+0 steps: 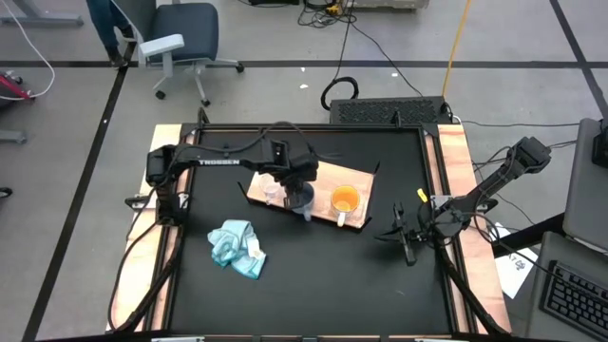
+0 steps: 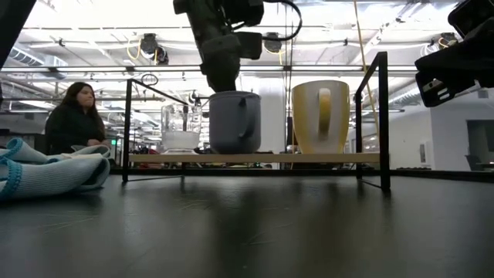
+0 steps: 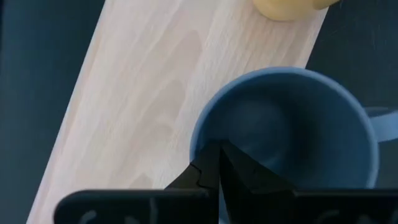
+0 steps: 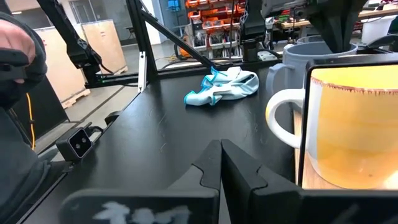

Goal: Stack small to large cups/mugs on shelf
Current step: Adjust the mugs on the shelf

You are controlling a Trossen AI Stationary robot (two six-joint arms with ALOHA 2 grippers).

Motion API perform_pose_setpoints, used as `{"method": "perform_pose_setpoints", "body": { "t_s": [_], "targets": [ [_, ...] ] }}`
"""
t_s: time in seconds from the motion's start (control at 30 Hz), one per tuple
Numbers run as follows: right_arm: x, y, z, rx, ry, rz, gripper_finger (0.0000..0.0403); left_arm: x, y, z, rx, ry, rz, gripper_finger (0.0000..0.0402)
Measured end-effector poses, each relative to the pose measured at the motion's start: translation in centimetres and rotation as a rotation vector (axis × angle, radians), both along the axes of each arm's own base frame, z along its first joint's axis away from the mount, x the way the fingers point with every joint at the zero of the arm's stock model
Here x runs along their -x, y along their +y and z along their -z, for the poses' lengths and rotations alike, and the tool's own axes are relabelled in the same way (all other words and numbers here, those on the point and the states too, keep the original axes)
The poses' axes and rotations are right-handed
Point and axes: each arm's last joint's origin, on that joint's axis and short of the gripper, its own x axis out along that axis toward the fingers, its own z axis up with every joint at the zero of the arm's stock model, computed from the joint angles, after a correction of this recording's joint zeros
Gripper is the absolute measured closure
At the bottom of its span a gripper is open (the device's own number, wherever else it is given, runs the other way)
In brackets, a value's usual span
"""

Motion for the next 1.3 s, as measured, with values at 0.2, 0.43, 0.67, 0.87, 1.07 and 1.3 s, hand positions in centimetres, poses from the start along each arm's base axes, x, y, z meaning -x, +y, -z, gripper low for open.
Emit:
{"method": "perform_pose_setpoints", "body": {
  "t_s": [0.2, 0.43, 0.67, 0.87, 1.07, 1.3],
  "targets": [
    [-0.07, 0.06, 0.25, 0.013, 0.016, 0.0, 0.0403, 0.08, 0.33, -0.04, -0.007, 0.001, 0.008, 0.0392],
    [-0.11, 0.09, 0.32, 0.015, 0.02, 0.0, 0.0403, 0.06, 0.34, -0.05, -0.021, 0.001, 0.041, 0.0392],
    [-0.11, 0.09, 0.32, 0.015, 0.02, 0.0, 0.0403, 0.06, 0.34, -0.05, -0.026, 0.002, 0.074, 0.0392],
    [-0.11, 0.08, 0.32, 0.015, 0.02, 0.0, 0.0403, 0.09, 0.33, -0.04, -0.031, 0.006, 0.091, 0.0399],
    [-0.11, 0.09, 0.32, 0.015, 0.02, 0.0, 0.0403, 0.01, 0.34, -0.07, -0.033, -0.002, 0.094, 0.0397],
    [-0.11, 0.09, 0.32, 0.015, 0.02, 0.0, 0.0403, -0.07, -0.2, -0.06, -0.031, -0.001, 0.108, 0.0396]
  ]
}}
